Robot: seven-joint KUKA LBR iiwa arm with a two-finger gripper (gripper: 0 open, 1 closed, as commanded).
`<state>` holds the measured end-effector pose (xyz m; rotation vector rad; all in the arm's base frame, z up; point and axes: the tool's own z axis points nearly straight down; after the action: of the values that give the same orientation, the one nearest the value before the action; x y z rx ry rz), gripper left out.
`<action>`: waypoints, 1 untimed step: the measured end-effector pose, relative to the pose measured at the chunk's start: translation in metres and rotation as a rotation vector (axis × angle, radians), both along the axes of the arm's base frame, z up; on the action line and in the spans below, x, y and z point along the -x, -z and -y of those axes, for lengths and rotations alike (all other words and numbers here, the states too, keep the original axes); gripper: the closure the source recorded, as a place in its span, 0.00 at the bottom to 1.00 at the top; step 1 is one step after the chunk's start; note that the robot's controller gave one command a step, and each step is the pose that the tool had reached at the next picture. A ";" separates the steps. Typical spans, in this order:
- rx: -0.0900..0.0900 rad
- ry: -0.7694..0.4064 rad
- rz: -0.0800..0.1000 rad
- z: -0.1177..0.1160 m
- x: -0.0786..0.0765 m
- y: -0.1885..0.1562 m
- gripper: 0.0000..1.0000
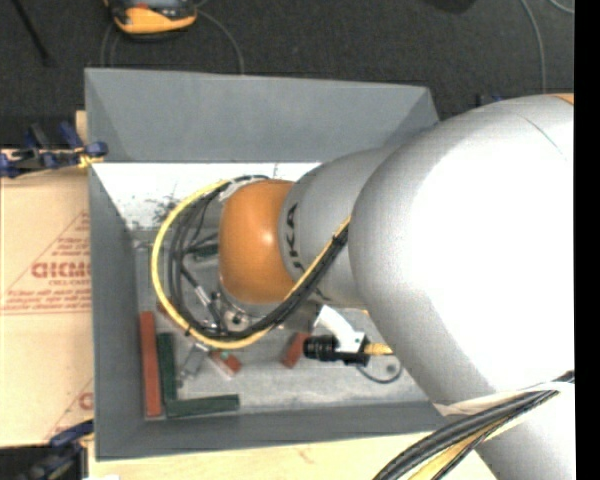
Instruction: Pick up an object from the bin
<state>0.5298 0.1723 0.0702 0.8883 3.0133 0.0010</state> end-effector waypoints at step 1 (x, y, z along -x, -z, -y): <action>0.001 -0.192 0.004 0.010 -0.017 -0.001 1.00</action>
Offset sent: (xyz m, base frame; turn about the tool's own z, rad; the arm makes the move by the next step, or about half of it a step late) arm 0.0000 0.0000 0.0000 0.0000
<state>0.5464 0.1625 0.0712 0.5942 3.0806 0.0022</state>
